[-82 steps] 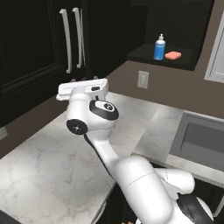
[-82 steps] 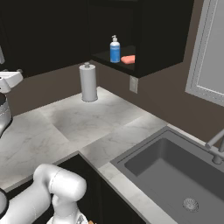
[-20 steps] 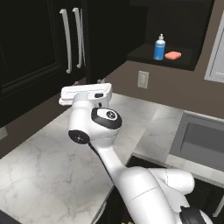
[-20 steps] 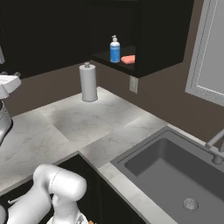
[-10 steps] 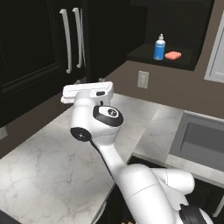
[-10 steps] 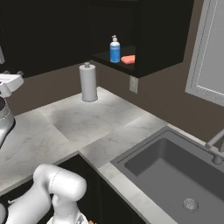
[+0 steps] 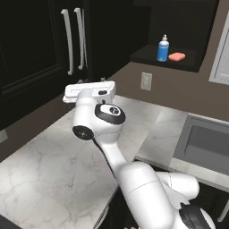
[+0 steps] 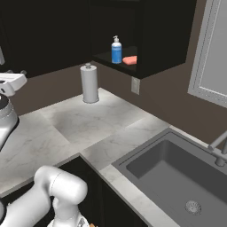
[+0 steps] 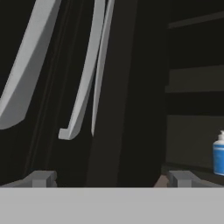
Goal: Pick up the bar soap and soap dispenser from the sink, and place them back in the cabinet, and close the cabinet door.
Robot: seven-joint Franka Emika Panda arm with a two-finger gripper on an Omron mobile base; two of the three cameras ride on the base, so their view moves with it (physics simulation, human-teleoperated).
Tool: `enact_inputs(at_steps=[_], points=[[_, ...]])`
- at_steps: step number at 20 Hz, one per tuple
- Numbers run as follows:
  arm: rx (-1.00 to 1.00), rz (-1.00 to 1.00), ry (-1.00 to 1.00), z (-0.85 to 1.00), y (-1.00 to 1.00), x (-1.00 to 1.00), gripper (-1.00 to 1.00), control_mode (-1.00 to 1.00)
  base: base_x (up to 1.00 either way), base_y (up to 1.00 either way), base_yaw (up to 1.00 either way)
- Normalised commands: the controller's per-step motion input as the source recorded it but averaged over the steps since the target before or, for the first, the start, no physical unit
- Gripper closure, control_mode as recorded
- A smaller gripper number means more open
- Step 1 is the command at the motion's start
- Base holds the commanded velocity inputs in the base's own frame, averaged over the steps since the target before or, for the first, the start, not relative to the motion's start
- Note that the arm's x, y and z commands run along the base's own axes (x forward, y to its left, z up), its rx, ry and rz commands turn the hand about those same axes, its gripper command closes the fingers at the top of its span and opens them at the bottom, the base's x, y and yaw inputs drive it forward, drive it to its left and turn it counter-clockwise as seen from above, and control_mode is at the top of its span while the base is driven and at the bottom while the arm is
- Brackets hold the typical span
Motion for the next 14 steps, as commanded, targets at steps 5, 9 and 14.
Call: enact_inputs(at_steps=[5, 9, 14], points=[[0.00, 0.00, 0.00, -0.02, 0.00, 0.13, -1.00, -1.00, 0.00, 0.00, 0.00], [0.00, 0.00, 0.00, -0.02, 0.00, 0.13, -1.00, -1.00, 0.00, 0.00, 0.00], [0.00, 0.00, 0.00, 0.00, -0.03, 0.14, -1.00, -1.00, 0.00, 0.00, 0.00]])
